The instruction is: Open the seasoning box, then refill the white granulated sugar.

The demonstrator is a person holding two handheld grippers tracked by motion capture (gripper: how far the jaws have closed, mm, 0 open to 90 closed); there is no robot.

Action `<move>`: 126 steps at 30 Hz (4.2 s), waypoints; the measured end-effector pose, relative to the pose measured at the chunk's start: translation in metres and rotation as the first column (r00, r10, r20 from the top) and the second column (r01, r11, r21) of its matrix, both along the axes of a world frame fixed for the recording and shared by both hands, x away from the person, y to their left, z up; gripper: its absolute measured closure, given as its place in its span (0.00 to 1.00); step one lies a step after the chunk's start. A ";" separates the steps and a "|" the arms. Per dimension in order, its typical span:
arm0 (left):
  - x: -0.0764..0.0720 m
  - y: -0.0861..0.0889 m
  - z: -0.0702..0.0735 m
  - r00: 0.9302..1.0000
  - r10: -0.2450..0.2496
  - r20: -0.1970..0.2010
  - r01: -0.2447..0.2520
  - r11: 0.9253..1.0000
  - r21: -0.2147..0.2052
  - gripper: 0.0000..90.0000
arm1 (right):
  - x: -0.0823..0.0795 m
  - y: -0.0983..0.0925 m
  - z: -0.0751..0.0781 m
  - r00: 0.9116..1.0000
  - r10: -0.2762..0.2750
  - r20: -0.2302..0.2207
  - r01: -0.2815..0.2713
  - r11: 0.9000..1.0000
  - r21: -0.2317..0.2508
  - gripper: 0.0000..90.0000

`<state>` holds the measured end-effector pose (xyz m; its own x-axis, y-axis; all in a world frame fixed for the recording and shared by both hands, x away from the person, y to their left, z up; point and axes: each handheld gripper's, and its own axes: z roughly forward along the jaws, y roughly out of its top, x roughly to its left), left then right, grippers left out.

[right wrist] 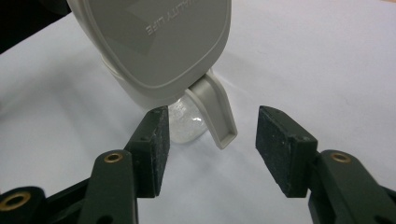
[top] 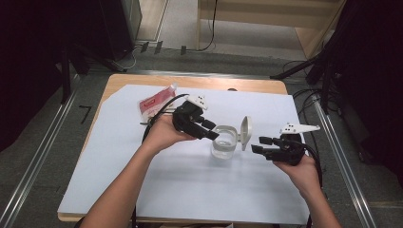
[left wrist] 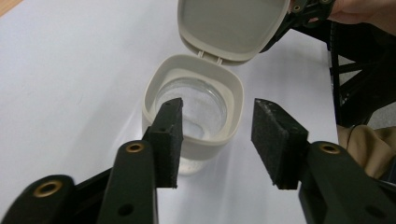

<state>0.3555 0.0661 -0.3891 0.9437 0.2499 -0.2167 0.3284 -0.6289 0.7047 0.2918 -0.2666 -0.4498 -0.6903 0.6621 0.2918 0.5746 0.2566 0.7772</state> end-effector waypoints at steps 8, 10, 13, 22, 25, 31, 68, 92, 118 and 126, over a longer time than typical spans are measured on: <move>-0.005 0.022 -0.001 0.999 0.044 -0.031 -0.045 0.999 -0.011 0.57 | -0.008 -0.002 -0.003 1.000 -0.002 -0.005 0.001 1.000 -0.023 0.49; -0.008 0.027 0.000 0.998 0.057 -0.024 -0.057 0.998 -0.019 0.56 | -0.007 -0.003 -0.003 1.000 0.000 0.002 0.000 1.000 -0.020 0.49; -0.012 0.035 0.003 0.997 0.071 -0.019 -0.071 0.997 -0.003 0.53 | -0.005 -0.002 -0.004 1.000 0.001 -0.007 -0.001 1.000 -0.019 0.47; -0.019 0.061 0.002 0.991 0.127 -0.036 -0.128 0.992 -0.013 0.50 | 0.000 0.001 -0.005 1.000 0.017 -0.003 -0.017 0.999 -0.049 0.43; -0.021 0.070 0.003 0.988 0.150 -0.029 -0.150 0.989 0.001 0.50 | 0.002 0.002 -0.007 1.000 0.023 -0.002 -0.023 0.998 -0.060 0.43; -0.023 0.084 0.003 0.982 0.186 -0.034 -0.186 0.983 0.004 0.49 | 0.005 0.004 -0.007 1.000 0.026 0.004 -0.025 0.997 -0.069 0.44; -0.034 0.176 0.015 0.930 0.367 -0.040 -0.366 0.930 0.009 0.48 | 0.013 0.002 -0.008 1.000 0.017 0.000 -0.017 0.996 -0.089 0.44; -0.011 0.203 0.011 0.863 0.505 -0.013 -0.505 0.863 0.002 0.49 | 0.011 0.001 -0.008 1.000 0.007 0.008 -0.006 0.995 -0.100 0.45; 0.014 0.170 0.002 0.819 0.573 -0.030 -0.574 0.819 -0.023 0.84 | -0.002 0.002 -0.009 1.000 0.008 0.012 -0.007 0.994 -0.106 0.46; 0.014 0.169 0.002 0.819 0.574 -0.025 -0.574 0.819 -0.013 0.99 | -0.006 0.010 -0.008 0.998 0.053 0.016 -0.050 0.991 -0.121 0.48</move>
<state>0.3695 0.2351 -0.3874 0.6264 0.7405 -0.2433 0.6387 -0.3087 0.7048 0.2855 -0.2563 -0.4581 -0.7291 0.6550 0.1984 0.5432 0.3776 0.7499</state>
